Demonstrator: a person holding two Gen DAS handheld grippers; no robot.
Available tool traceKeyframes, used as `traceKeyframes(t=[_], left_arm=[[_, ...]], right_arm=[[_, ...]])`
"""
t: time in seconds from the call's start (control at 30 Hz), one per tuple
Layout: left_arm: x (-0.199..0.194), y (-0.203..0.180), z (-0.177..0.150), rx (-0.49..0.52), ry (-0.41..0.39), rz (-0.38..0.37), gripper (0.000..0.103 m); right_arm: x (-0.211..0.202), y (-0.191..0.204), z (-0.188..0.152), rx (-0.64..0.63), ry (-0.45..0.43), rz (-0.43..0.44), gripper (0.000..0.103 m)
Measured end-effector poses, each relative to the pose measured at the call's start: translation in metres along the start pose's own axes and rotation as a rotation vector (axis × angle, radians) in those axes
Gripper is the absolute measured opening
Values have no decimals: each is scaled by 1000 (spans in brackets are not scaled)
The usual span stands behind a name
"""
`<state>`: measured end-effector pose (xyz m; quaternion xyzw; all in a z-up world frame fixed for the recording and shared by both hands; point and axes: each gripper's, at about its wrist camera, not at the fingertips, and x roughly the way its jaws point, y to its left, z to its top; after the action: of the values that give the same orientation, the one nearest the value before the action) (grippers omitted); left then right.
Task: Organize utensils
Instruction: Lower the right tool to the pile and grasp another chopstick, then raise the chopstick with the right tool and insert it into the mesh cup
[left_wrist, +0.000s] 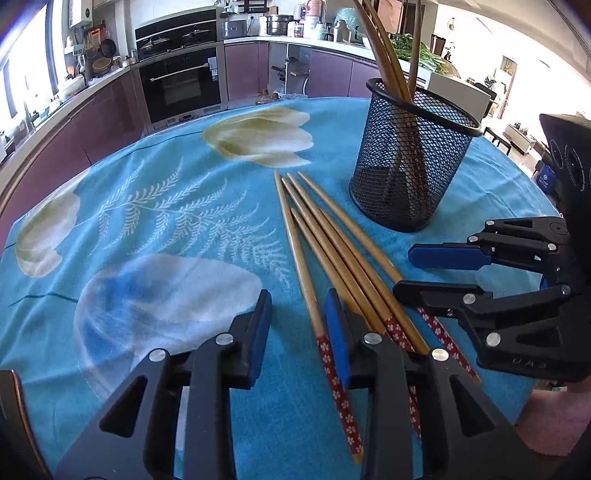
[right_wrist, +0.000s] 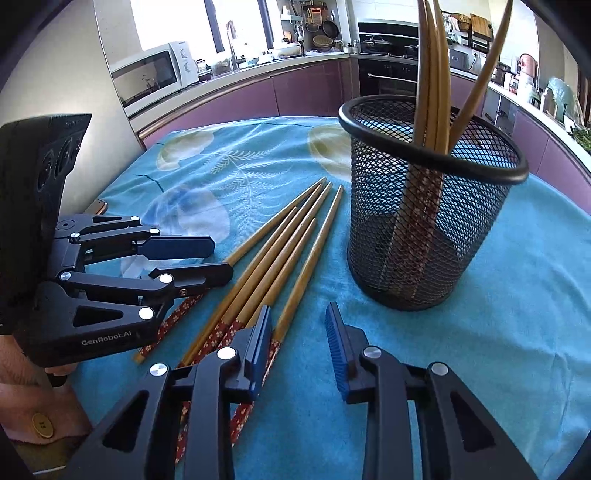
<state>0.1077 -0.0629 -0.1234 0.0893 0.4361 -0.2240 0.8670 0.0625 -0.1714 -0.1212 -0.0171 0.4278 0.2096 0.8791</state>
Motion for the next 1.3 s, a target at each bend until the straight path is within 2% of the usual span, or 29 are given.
traceKeyframes(t=[0.13, 0.3, 0.37, 0.53, 0.7, 0.9, 1.03, 1.3], left_arm=[[7, 2, 8, -8, 3, 2, 26], [9, 7, 10, -53, -1, 3, 10], [8, 9, 9, -77, -4, -5, 8], [-1, 17, 4, -125, -26, -5, 7], [-13, 18, -2, -134, -36, -47, 7], [-17, 12, -11, -115, -22, -78, 7], [-13, 12, -15, -114, -4, -92, 8], [-5, 13, -10, -76, 20, -96, 14]], right_arm=[[5, 0, 4, 8, -6, -11, 23], [5, -8, 4, 55, -12, 8, 9], [3, -13, 2, 84, -18, 23, 8], [-6, -21, -1, 136, -52, 41, 6], [-22, -23, -2, 123, -88, 88, 6], [-22, -13, -7, 79, -46, 118, 6], [-15, -10, -10, 69, -3, 110, 6], [-4, -11, 0, 56, 10, 73, 12]])
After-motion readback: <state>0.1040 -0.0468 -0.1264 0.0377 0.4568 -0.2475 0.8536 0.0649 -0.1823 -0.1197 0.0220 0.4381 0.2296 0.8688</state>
